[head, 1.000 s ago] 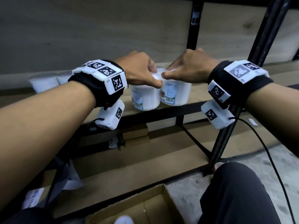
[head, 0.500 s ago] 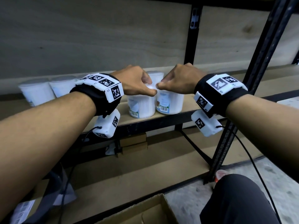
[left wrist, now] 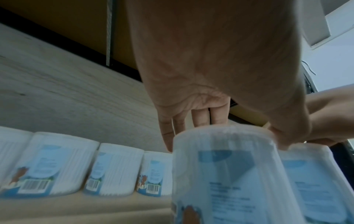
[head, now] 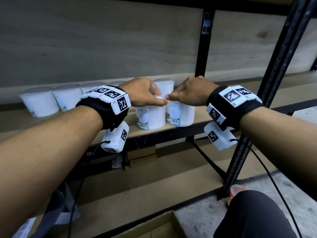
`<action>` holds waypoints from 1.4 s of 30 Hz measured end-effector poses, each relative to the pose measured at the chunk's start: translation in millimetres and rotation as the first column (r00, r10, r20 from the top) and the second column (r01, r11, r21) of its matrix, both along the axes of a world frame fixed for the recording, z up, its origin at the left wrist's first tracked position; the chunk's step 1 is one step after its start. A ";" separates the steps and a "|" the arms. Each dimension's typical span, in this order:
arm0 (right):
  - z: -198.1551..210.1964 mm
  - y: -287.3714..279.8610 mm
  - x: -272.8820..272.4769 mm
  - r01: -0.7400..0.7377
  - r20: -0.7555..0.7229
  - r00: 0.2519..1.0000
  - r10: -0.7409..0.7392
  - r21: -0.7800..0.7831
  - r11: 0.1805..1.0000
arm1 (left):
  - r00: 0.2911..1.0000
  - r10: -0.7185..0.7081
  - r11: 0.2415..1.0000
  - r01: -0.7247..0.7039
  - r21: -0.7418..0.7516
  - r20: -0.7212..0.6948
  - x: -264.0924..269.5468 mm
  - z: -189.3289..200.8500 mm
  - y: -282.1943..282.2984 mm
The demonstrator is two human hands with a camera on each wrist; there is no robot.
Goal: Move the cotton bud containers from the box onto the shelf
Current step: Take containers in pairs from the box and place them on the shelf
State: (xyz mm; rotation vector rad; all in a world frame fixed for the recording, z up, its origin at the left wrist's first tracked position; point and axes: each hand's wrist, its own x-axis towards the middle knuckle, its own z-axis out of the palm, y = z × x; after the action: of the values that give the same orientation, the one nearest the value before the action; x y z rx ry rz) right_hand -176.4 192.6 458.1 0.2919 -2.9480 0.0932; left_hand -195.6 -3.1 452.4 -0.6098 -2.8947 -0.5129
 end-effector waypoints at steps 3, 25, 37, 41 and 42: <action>1.1 3.1 2.4 -0.024 0.007 1.000 0.024 0.005 1.000 | 1.000 -0.007 1.000 0.006 -0.011 -0.025 4.2 0.0 -2.8; 1.1 5.3 8.9 -0.079 -0.124 0.990 0.060 -0.154 0.985 | 0.996 -0.058 0.993 0.051 -0.106 -0.063 16.5 15.8 -8.1; 1.1 5.7 -24.6 -0.069 -0.093 0.994 0.055 -0.156 0.985 | 0.996 -0.007 0.994 -0.003 -0.113 -0.094 -9.8 11.6 -6.2; -0.4 7.1 -39.1 -0.075 -0.100 0.993 0.061 -0.141 0.987 | 0.995 0.009 0.993 -0.020 -0.112 -0.096 -19.2 11.3 -4.4; -1.0 6.9 -42.1 -0.072 -0.102 0.993 0.059 -0.135 0.988 | 0.995 0.007 0.993 -0.018 -0.115 -0.098 -22.3 11.0 -3.8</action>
State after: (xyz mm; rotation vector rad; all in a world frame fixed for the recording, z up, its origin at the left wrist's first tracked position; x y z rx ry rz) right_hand -218.5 199.5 457.1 0.3624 -2.8185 0.2833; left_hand -217.8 -6.9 463.4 -0.6142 -2.8484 -0.3056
